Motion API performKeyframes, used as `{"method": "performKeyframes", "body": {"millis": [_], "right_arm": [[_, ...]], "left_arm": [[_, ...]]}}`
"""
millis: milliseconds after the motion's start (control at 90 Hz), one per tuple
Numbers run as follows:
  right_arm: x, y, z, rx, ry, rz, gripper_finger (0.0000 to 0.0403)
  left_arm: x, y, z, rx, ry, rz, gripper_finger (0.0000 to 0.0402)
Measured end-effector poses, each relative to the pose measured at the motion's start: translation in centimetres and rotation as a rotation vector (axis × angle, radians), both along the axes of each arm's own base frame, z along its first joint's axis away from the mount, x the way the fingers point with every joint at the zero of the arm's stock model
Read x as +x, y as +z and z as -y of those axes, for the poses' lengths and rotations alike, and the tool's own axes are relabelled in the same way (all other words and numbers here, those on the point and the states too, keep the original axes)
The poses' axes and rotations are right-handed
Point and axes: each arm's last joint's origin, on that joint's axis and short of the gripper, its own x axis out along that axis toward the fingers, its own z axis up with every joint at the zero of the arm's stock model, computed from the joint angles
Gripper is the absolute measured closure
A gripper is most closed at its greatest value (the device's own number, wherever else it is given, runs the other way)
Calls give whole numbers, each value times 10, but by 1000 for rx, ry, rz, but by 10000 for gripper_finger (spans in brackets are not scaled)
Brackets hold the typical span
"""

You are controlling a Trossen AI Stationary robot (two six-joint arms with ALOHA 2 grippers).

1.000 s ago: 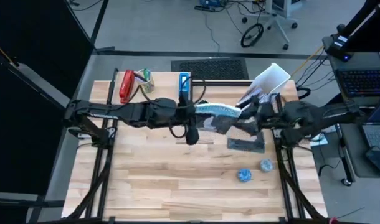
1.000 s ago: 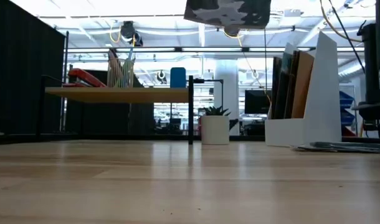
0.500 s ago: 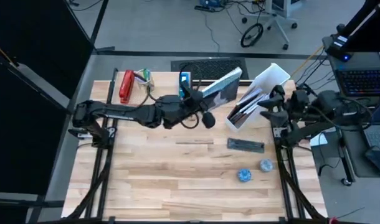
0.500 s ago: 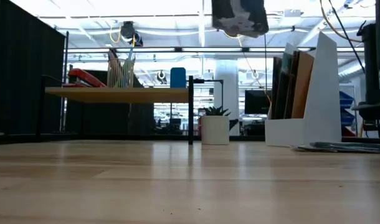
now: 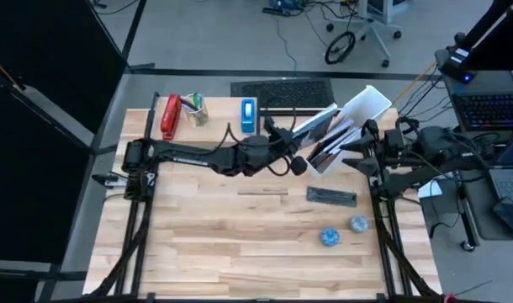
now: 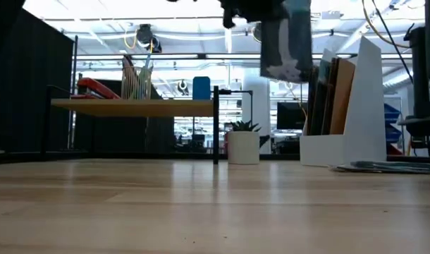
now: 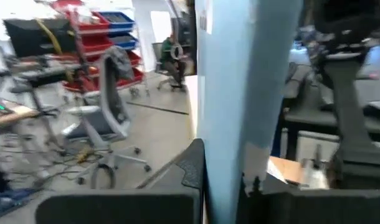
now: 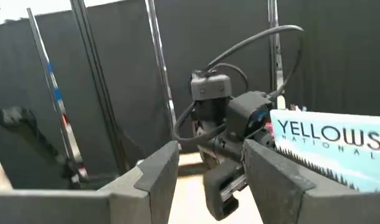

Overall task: Stock shelves
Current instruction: Put the blue book into the white book shelf

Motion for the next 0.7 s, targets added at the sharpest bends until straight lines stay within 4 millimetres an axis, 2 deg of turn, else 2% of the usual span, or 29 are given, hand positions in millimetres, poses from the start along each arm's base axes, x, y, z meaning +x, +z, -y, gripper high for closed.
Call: {"method": "performKeyframes", "body": {"millis": [356, 567, 700], "right_arm": [[6, -4, -1, -8, -4, -40, 238], [16, -8, -4, -17, -5, -80, 238], [22, -10, -5, -22, -4, -102, 238]], "left_arm": [[0, 5, -17, -47, -74, 90, 397], [21, -26, -32, -44, -76, 99, 398], [34, -28, -36, -39, -71, 127, 398]]}}
